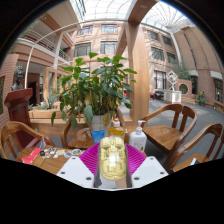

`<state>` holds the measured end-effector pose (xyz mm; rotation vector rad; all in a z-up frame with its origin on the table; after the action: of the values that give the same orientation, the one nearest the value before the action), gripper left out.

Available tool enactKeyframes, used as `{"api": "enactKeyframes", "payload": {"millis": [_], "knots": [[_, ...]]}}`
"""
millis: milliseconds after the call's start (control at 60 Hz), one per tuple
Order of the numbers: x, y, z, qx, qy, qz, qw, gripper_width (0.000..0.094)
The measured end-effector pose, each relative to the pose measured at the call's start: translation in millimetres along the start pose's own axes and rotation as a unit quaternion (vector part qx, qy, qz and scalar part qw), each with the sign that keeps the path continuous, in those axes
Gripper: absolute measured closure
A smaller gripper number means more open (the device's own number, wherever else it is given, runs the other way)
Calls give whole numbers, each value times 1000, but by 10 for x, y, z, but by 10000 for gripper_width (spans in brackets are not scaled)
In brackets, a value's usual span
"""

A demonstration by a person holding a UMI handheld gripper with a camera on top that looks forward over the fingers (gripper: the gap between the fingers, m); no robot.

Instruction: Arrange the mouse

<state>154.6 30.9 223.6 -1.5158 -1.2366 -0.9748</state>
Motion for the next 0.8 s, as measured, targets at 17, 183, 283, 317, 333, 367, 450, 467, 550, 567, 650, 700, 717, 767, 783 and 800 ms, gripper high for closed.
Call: {"api": "enactKeyframes", "payload": {"millis": [17,183,283,317,333,367,450,467,550,567,650,700,717,767,783,800], "knots": [[-10,-78,44,6,-3,0,1000,574],[-816,-701,585,29,-83,-20,996,574],[-1441,-829,845,23,-143,-43,988,573],[-1635,-852,890,21,-156,-45,987,570],[-1700,-862,909,20,-161,-44,986,569],[-1817,-884,941,20,-172,-42,984,558],[-2043,-941,995,28,-197,-27,980,502],[-2079,-946,997,28,-201,-25,979,492],[-2145,-940,992,20,-209,-21,977,433],[-2125,-933,989,17,-208,-22,978,419],[-1993,-931,897,8,-186,-33,982,185],[-1890,-956,800,12,-179,-35,983,69],[-1856,-968,758,13,-177,-36,983,87],[-1744,-981,610,13,-169,-34,985,98],[-1705,-985,552,12,-166,-32,986,92],[-1668,-990,489,11,-163,-31,986,85]]}}
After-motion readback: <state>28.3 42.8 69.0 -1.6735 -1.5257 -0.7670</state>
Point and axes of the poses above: the point between the fingertips, and its own axes, seen from behind it with the camera up: y to the right, x up, z forward, the way the camera looks, the point moved 3 cm from there along -z, backward, against the way the camera looks, and after that the axes turned 9 degrees about z, right-handed, at the moved point
